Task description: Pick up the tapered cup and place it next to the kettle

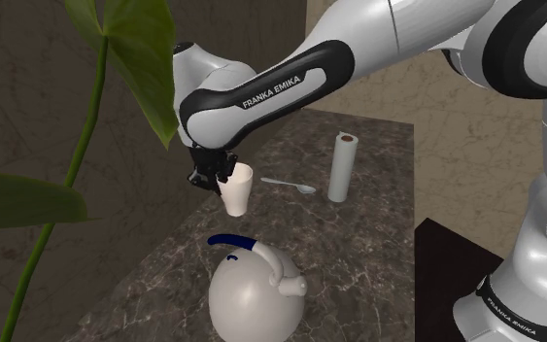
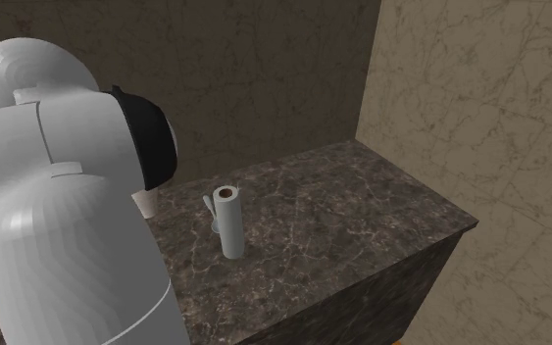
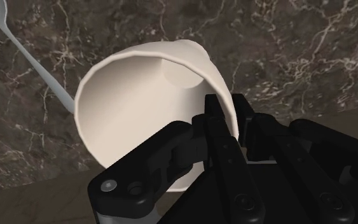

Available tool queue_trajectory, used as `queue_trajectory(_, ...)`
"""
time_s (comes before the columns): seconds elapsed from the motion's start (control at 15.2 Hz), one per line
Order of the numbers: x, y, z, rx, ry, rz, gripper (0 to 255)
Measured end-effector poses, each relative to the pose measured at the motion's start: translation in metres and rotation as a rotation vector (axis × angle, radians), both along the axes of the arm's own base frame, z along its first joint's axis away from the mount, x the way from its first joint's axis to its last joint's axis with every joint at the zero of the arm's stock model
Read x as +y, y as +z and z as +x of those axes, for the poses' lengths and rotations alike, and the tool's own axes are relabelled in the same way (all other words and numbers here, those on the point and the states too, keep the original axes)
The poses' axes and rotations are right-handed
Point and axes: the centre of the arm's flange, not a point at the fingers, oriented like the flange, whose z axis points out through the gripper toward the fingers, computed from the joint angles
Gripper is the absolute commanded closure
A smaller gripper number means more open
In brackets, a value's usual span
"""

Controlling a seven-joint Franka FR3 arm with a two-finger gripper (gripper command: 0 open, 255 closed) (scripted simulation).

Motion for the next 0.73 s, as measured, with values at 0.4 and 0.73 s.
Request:
queue_trajectory(0.4,-0.0005,-0.0024,-0.0009,-0.001,0.0,0.001,255)
queue_trajectory(0.73,-0.0005,-0.0022,-0.0009,-0.001,0.0,0.001,0)
